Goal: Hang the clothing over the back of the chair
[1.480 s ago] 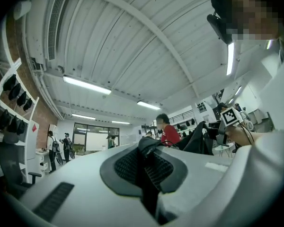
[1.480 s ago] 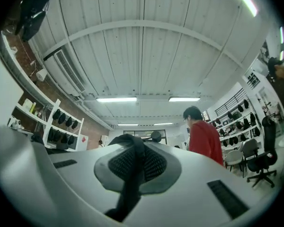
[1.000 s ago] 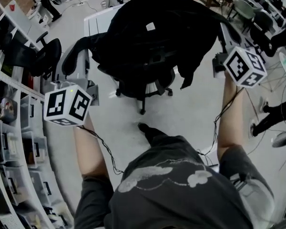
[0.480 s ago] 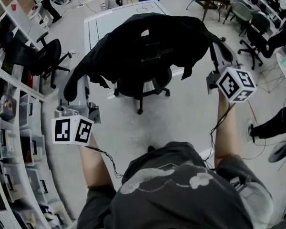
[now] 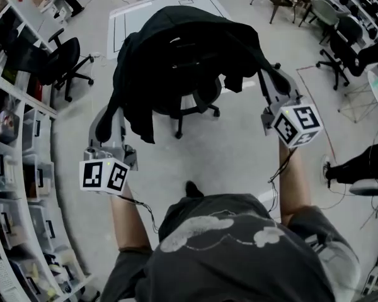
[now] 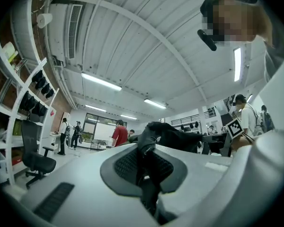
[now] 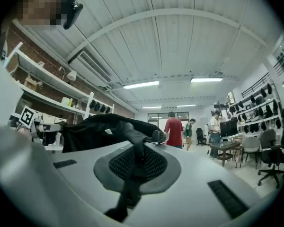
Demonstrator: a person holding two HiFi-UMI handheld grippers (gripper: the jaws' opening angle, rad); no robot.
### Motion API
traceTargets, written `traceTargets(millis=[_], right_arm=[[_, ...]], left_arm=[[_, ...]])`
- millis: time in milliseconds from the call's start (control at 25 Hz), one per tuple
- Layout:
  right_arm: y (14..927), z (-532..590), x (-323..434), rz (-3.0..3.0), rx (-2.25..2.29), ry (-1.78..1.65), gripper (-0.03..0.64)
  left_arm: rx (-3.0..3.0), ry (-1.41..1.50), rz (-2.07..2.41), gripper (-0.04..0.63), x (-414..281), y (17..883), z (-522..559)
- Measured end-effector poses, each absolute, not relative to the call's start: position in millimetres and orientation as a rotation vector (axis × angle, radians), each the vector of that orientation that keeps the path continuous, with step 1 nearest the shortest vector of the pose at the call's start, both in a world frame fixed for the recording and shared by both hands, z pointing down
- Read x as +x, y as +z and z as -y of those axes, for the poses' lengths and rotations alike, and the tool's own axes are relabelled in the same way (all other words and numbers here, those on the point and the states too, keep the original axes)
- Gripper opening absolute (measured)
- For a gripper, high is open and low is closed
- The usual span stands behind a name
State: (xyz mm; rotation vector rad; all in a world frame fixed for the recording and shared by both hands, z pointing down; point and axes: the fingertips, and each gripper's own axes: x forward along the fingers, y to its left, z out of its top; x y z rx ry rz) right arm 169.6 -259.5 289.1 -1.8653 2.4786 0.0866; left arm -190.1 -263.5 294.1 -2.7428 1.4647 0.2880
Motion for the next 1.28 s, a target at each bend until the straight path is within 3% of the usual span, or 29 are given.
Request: traceTargets(millis=[880,1280], right_arm=[[365.6,191.4,180.9,-2.559,-1.742,-0.182,0.011],[367.5,150.9,202.9,-2.513,-1.759,-0.214,0.034]], left_arm=[[-2.733,0.229,-1.769,0.005,-152.6,360.0,191.1],[-2.788,0.223,-1.749,0.045,-135.3,375.1,156.2]])
